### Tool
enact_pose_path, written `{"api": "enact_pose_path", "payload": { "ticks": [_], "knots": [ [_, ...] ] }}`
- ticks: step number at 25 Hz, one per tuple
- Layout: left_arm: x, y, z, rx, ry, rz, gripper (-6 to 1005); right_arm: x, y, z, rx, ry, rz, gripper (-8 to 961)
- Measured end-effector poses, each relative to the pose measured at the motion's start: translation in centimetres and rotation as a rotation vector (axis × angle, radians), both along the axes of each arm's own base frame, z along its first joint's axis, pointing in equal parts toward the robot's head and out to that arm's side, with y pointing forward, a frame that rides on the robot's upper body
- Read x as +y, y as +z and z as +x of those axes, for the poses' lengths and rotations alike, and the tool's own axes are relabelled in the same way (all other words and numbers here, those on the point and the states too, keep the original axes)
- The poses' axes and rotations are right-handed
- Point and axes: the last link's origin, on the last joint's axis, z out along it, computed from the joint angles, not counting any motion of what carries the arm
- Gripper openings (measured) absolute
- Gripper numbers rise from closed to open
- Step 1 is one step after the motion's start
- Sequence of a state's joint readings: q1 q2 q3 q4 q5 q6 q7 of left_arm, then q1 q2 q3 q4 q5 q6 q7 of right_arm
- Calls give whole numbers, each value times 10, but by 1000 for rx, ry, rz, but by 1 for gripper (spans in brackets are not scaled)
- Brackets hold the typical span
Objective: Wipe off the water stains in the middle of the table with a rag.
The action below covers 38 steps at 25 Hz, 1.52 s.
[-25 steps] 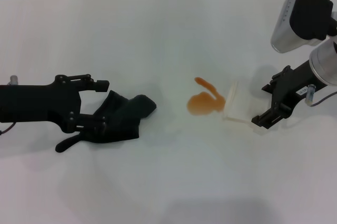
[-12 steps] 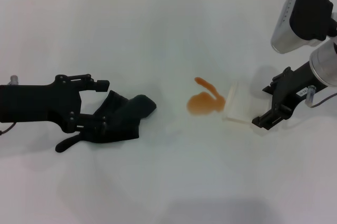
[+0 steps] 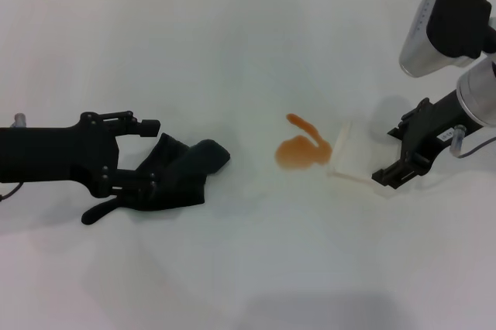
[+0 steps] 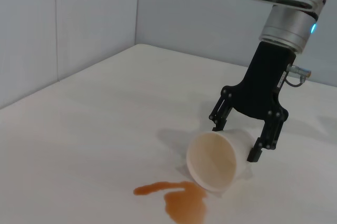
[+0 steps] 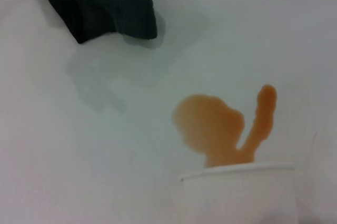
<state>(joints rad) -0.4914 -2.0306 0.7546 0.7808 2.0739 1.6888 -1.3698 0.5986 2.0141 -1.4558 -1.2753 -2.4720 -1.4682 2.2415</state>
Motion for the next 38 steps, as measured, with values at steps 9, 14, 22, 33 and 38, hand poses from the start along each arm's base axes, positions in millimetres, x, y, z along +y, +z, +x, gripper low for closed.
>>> {"api": "enact_pose_path", "payload": {
  "ticks": [9, 14, 22, 33, 38],
  "knots": [
    [-1, -1, 0, -1, 0, 0, 861, 0, 1, 1, 3, -5, 11, 732],
    [-1, -1, 0, -1, 0, 0, 861, 0, 1, 1, 3, -5, 11, 727],
    [-1, -1, 0, -2, -1, 1, 862, 0, 2, 2, 7, -10, 14, 718],
    [0, 0, 0, -2, -10, 10, 862, 2, 13, 5, 56, -40, 51, 671],
    [0, 0, 0, -4, -19, 18, 861, -1, 29, 12, 142, -47, 112, 651]
  ]
}}
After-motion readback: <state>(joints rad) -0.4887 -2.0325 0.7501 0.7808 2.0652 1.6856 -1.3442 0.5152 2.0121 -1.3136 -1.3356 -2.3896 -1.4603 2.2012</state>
